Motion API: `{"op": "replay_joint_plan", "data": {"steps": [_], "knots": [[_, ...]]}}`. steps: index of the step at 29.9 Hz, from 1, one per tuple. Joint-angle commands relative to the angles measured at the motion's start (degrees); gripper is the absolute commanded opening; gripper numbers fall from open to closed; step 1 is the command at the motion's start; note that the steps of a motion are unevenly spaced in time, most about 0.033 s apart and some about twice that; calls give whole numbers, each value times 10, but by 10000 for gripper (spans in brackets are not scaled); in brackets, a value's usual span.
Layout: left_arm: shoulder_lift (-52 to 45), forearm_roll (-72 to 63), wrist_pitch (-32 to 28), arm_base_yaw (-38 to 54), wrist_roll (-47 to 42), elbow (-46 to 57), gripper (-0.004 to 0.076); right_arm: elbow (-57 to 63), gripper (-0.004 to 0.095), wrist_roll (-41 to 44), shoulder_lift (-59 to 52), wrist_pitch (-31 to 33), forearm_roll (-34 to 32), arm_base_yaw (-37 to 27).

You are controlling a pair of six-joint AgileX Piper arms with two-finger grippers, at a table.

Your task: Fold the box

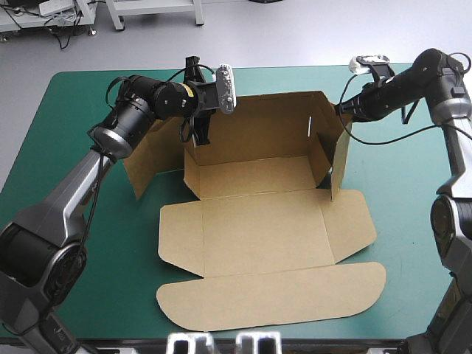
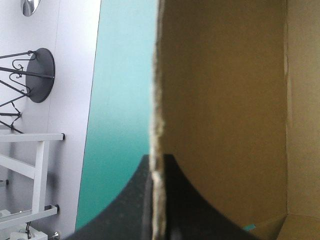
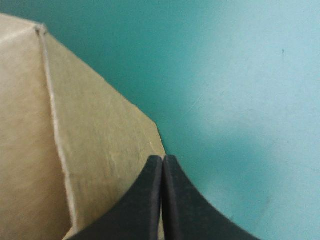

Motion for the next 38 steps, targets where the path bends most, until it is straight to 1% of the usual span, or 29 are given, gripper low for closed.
{"op": "replay_joint_plan", "data": {"steps": [1, 6, 12, 15, 20, 24, 26, 32, 36, 38], "knots": [[-21, -28, -4, -2, 0, -16, -9, 23, -19, -33, -56, 7, 41, 0], [-20, -43, 32, -2, 10, -16, -9, 69, -19, -85, -76, 7, 107, 0], [-19, -104, 87, -3, 43, -16, -9, 101, -19, -108, -88, 6, 113, 0], [-14, -88, 97, -9, 53, -16, -9, 130, -18, -131, -97, -5, 123, 0], [-1, -47, 89, -41, 49, -16, -9, 184, -17, -176, -128, -65, 132, 0], [4, -20, 73, -63, 49, -5, -9, 233, -17, -202, -172, -126, 133, 0], [4, 8, 66, -71, 44, 9, -9, 247, -17, -209, -185, -135, 133, 0], [1, 4, 61, -75, 49, 68, -9, 257, -17, -211, -190, -138, 129, 0], [-7, 8, 30, -89, 49, 105, -9, 258, -17, -223, -190, -141, 126, 0], [-11, 9, 9, -100, 49, 117, -9, 264, -17, -236, -191, -152, 128, 0]]}}
